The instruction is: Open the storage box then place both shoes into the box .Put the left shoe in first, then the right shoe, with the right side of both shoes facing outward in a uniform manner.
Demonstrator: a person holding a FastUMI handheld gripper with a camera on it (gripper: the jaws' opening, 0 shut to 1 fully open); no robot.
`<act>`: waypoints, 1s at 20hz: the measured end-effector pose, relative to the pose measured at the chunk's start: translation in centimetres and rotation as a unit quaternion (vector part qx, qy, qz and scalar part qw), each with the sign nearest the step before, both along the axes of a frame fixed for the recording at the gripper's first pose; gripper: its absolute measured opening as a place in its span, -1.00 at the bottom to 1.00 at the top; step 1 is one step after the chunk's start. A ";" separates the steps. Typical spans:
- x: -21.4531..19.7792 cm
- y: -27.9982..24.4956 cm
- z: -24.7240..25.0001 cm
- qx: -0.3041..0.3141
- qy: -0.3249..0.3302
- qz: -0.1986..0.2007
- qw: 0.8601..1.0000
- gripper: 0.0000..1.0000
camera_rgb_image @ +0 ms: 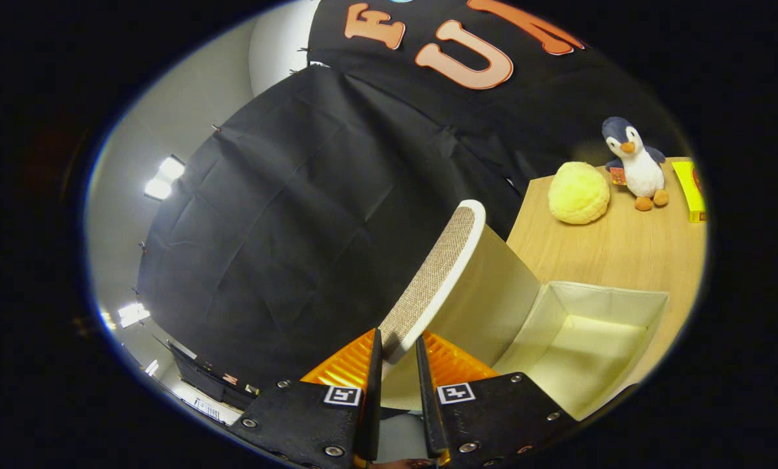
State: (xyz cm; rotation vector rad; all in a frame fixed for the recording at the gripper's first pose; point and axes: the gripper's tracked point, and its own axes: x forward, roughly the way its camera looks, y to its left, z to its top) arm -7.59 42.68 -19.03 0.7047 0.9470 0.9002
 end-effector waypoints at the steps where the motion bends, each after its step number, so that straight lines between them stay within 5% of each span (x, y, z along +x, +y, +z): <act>1: 0.2 0.8 -0.1 -0.009 -0.002 -0.003 1.000 -0.43; 3: 0.5 1.8 -1.5 -0.049 -0.013 -0.007 0.999 -0.30; 6: 0.6 2.1 -2.9 -0.092 -0.023 -0.015 0.995 0.27; 8: 0.9 1.0 -3.4 -0.109 -0.029 -0.037 0.993 0.43; 15: 0.9 -11.8 -8.7 -0.240 -0.033 -0.140 0.960 0.59; 20: -2.1 -22.9 -13.3 -0.346 -0.011 -0.189 0.919 0.60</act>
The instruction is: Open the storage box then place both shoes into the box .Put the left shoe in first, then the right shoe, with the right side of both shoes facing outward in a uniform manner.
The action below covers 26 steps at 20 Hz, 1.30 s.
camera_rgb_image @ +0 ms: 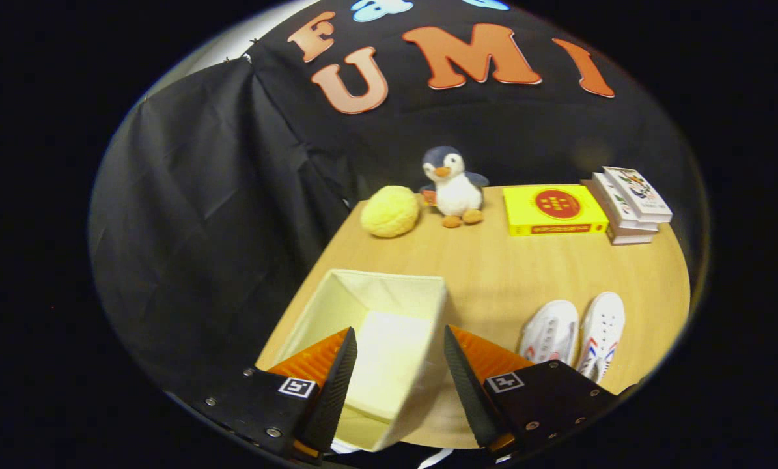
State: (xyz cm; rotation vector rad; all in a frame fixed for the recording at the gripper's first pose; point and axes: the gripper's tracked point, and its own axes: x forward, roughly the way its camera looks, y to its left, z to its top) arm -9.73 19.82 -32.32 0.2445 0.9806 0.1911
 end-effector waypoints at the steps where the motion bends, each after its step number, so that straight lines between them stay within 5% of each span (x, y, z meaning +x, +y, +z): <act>1: -1.1 -2.2 -0.8 -0.022 0.012 -0.007 1.000 0.60; 8: -6.9 -12.2 -6.9 -0.125 0.070 -0.017 0.990 0.61; 15: -8.1 -15.6 -12.4 -0.161 0.100 -0.008 0.982 0.47; 26: -4.1 -17.4 -16.7 -0.221 0.066 0.013 0.973 -0.38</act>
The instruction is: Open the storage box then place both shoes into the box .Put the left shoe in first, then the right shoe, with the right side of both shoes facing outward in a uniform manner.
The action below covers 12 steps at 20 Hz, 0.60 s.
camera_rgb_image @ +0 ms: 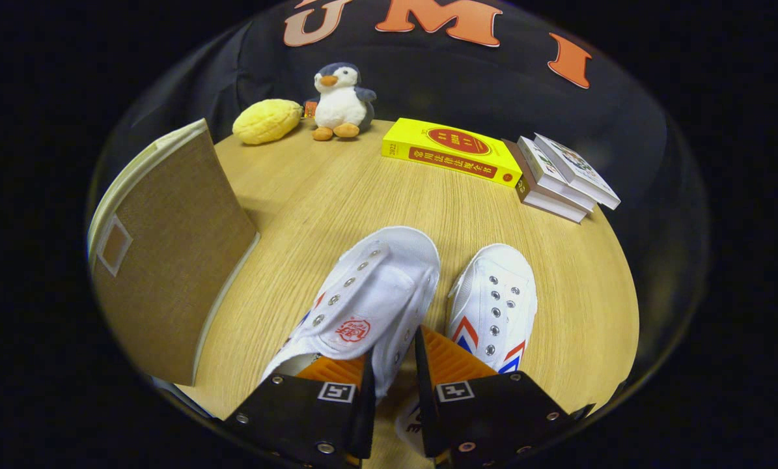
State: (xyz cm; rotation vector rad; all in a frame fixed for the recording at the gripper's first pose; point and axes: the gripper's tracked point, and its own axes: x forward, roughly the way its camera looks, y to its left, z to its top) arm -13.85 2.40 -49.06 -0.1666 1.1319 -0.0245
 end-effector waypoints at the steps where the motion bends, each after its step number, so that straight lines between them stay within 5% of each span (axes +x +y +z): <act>1: 0.2 -0.2 0.1 -0.003 -0.006 -0.010 1.000 -0.43; 4: 0.7 -0.3 0.3 0.033 -0.010 -0.051 0.998 -0.87; 8: 1.0 0.3 1.6 0.082 -0.012 -0.103 0.991 -0.95; 12: 1.5 1.1 4.3 0.091 -0.029 -0.107 0.990 -0.96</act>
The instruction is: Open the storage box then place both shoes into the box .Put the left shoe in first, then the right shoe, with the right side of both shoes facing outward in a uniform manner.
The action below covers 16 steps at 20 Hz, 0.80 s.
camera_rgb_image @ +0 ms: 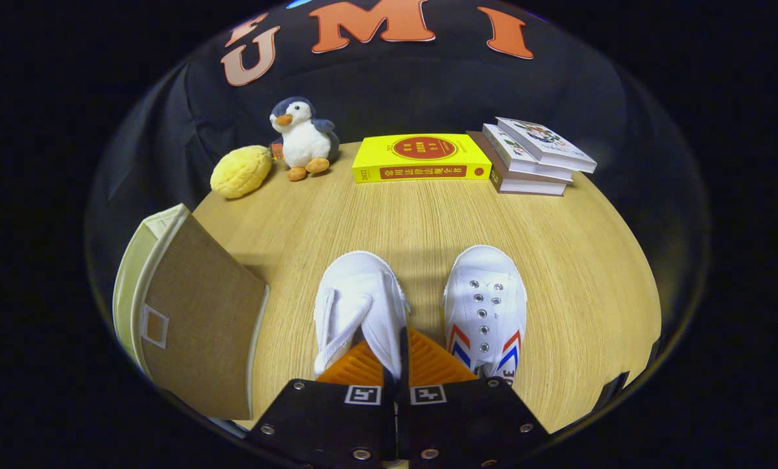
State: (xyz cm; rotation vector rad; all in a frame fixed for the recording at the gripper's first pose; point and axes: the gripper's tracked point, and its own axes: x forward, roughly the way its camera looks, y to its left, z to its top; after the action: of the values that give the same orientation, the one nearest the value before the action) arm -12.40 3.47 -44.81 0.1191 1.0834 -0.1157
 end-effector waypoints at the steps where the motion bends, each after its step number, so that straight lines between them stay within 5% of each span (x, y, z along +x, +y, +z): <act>1: 0.1 0.2 0.9 0.005 -0.001 -0.006 1.000 -0.96; 8: 2.2 3.7 9.8 0.049 -0.019 -0.035 0.998 -0.96; 16: 4.7 12.1 15.4 0.091 -0.024 -0.007 0.996 -0.96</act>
State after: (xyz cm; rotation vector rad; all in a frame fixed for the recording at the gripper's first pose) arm -7.70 15.59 -29.42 0.2914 1.0446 -0.0270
